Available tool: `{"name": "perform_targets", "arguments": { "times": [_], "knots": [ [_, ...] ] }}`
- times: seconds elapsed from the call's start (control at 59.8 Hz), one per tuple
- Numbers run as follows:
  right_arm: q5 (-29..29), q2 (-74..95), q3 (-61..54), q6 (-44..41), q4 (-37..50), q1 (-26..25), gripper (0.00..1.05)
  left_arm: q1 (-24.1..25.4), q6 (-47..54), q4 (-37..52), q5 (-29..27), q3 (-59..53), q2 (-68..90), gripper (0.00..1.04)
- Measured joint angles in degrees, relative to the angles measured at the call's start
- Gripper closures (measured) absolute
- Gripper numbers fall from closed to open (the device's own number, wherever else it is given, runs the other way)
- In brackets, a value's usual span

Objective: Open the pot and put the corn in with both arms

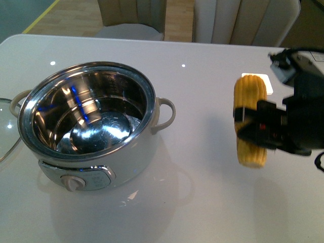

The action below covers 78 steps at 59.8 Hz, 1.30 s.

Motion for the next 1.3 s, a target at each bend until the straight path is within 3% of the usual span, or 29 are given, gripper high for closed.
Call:
{"name": "perform_targets", "arguments": {
  "times": [0.301,0.786,1.304],
  "knots": [
    [-4.63,-1.51,10.56,9.66,-2.93,5.07,0.90,0.00,0.00,0.00,0.00,0.00,0.00,0.07],
    [-6.29,12.44,30.69,22.77,-6.34,14.62,0.90,0.00,0.00,0.00,0.00,0.00,0.00,0.07],
    [-6.64,22.49,39.04,26.67,-9.73,20.02,0.90,0.00,0.02,0.00,0.00,0.00,0.00,0.07]
  ]
}}
